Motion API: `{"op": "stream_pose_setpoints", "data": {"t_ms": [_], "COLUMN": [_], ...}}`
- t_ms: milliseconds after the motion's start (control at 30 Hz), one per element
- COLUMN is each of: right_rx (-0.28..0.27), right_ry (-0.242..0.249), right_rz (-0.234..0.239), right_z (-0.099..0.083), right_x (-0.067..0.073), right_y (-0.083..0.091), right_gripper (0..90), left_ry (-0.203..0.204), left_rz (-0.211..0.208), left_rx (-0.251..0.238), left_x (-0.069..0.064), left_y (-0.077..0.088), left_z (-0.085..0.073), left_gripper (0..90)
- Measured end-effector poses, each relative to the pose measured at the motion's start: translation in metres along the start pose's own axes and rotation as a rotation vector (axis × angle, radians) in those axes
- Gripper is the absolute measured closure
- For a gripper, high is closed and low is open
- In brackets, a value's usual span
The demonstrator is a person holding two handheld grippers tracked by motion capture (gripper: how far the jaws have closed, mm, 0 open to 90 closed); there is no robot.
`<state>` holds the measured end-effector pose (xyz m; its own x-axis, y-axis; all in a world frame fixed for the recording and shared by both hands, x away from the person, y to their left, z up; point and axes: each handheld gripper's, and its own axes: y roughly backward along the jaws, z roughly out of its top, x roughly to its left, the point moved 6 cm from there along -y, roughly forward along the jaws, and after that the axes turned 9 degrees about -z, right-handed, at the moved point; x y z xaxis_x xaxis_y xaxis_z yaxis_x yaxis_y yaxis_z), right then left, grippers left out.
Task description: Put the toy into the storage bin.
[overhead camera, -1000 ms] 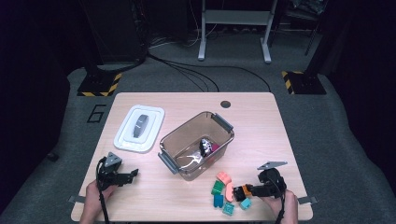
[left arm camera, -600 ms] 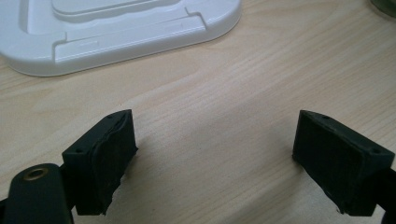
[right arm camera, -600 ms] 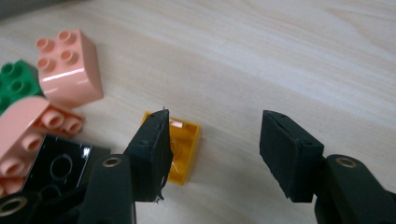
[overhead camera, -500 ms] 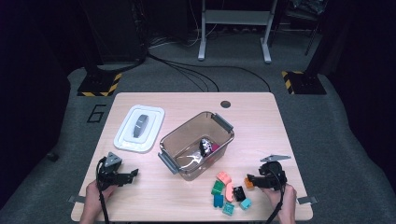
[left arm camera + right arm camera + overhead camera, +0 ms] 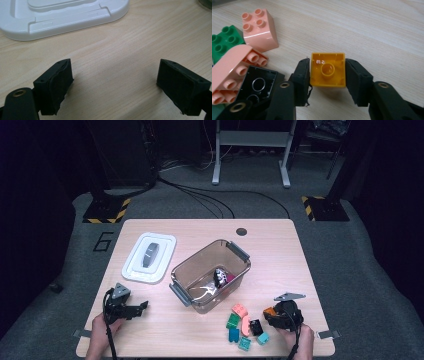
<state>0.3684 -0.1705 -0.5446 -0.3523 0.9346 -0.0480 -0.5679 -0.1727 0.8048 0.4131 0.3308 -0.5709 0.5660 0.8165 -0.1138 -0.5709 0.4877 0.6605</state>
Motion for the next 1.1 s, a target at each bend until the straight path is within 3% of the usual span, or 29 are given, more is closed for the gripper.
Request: {"op": "stream_pose_setpoints", "data": {"t_ms": [67, 267, 433, 533, 567, 700, 1100], "right_rx": [0.002, -0.053, -0.087, -0.097, -0.091, -0.126, -0.14], "right_ry": [-0.016, -0.001, -0.033, -0.031, -0.056, -0.03, -0.031], "right_rz": [-0.009, -0.027, -0.008, -0.001, -0.001, -0.014, 0.006], "right_z": [-0.001, -0.002, -0.002, 0.004, 0.005, 0.019, 0.047], "right_x": [-0.001, -0.001, -0.005, -0.009, -0.007, -0.011, -0.008], "right_y": [-0.001, -0.002, -0.003, -0.002, -0.001, 0.003, -0.004], "right_gripper": [56.7, 58.2, 58.4, 58.4, 58.4, 58.4, 58.4], "left_ry": [0.0, 0.002, -0.005, -0.014, -0.019, -0.015, -0.021], "left_rz": [0.0, -0.003, -0.007, -0.011, -0.013, -0.021, -0.02], "left_rx": [0.0, -0.001, 0.003, 0.001, 0.002, 0.001, 0.005], "left_x": [0.0, 0.0, -0.001, -0.001, -0.001, -0.002, -0.001], "left_y": [0.0, 0.0, 0.001, 0.001, 0.001, 0.002, 0.002], "left_z": [0.0, 0.0, -0.001, -0.001, -0.001, -0.002, -0.002], "left_gripper": [13.0, 13.0, 13.0, 13.0, 13.0, 13.0, 12.8]}}
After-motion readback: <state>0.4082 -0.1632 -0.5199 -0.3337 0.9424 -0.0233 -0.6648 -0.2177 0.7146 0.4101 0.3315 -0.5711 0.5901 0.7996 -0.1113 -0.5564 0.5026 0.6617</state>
